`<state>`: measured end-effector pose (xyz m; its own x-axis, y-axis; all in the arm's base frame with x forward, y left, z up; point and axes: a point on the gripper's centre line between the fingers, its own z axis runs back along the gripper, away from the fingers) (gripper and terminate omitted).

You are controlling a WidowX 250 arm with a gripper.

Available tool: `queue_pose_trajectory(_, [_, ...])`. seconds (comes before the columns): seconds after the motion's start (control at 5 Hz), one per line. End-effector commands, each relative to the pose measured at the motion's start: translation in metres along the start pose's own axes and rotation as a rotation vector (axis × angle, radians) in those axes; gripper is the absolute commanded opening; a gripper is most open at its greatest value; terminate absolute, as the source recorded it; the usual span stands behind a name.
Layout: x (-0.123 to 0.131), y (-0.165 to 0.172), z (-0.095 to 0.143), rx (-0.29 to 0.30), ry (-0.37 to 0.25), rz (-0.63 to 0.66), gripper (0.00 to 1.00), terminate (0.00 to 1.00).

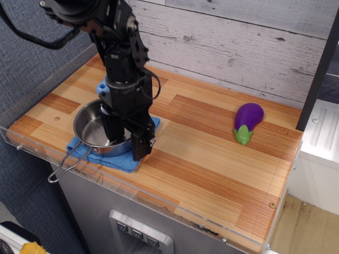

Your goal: Move silver pot directly above blue cloth.

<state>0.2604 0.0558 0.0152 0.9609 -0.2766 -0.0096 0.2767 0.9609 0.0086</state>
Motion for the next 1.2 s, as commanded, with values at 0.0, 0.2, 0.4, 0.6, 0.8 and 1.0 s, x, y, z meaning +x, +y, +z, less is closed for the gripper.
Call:
queue_pose_trajectory(0.0, [0.008,-0.01,0.008,0.034,-0.033,-0.053,0.0,0.0])
queue_pose_trajectory(0.2, [0.008,-0.013,0.011,0.046,-0.031,-0.067,0.0,0.0])
queue_pose_trajectory(0.4, [0.009,-0.017,0.015,0.051,-0.036,-0.081,0.0,0.0])
queue_pose_trajectory(0.6, [0.008,-0.018,0.029,0.051,-0.062,-0.096,0.0,0.0])
queue_pose_trajectory(0.8, [0.011,-0.021,0.055,0.089,-0.087,-0.117,0.0,0.0])
queue_pose_trajectory(1.0, [0.022,-0.019,0.073,0.082,-0.12,-0.119,0.0,0.0])
